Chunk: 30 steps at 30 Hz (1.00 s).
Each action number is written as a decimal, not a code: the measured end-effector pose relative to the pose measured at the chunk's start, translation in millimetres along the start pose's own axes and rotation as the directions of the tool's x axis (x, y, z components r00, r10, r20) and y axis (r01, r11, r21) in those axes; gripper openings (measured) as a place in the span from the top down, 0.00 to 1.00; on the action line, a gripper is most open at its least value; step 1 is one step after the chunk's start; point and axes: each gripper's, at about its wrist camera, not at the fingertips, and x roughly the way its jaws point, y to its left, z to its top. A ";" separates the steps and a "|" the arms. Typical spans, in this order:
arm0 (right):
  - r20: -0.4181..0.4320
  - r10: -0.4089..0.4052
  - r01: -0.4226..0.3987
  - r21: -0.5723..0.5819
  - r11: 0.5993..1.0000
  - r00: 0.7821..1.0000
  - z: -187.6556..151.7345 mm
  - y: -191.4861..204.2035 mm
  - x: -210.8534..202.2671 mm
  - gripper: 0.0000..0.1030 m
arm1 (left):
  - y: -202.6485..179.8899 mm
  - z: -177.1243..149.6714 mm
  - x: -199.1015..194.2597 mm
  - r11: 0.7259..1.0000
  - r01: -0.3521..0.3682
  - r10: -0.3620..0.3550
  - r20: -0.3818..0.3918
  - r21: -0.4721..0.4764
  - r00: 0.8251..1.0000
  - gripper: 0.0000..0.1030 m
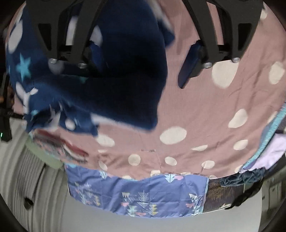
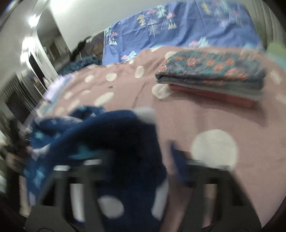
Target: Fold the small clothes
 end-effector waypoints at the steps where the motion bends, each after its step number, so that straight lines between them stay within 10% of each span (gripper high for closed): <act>1: -0.014 0.032 -0.030 0.074 0.997 0.999 3.6 -8.7 4.5 0.87 | 6.2 5.5 6.1 0.999 0.021 -0.022 -0.004 -0.039 1.000 0.83; 7: -0.049 0.114 -0.098 0.259 0.961 0.992 -5.8 -46.6 30.6 0.84 | 29.6 -10.7 39.2 0.976 0.059 -0.074 -0.063 -0.211 0.995 0.87; 11: -0.025 0.159 -0.148 0.248 0.957 0.987 -0.3 -40.7 22.7 0.62 | 35.3 -14.7 31.8 0.960 0.113 -0.122 -0.019 -0.257 0.992 0.86; 14: 0.004 0.153 -0.150 0.226 0.963 0.988 5.0 -30.3 14.3 0.88 | 33.3 -10.2 17.6 0.959 0.119 -0.116 0.026 -0.257 0.993 0.91; 20: 0.149 0.226 -0.247 0.142 0.959 0.963 19.8 -10.0 -20.8 0.89 | 19.7 1.0 -42.9 0.975 0.083 -0.050 0.165 -0.204 0.985 0.92; 25: -0.054 0.067 -0.057 0.174 0.983 0.996 14.0 -32.5 39.3 0.69 | 23.8 -3.9 7.9 0.987 -0.076 0.072 -0.029 -0.139 0.997 0.87; 30: 0.029 0.061 -0.066 0.206 0.976 0.998 6.9 -40.7 6.0 0.54 | 17.2 -16.2 11.3 0.973 -0.198 0.189 -0.088 -0.115 0.978 0.69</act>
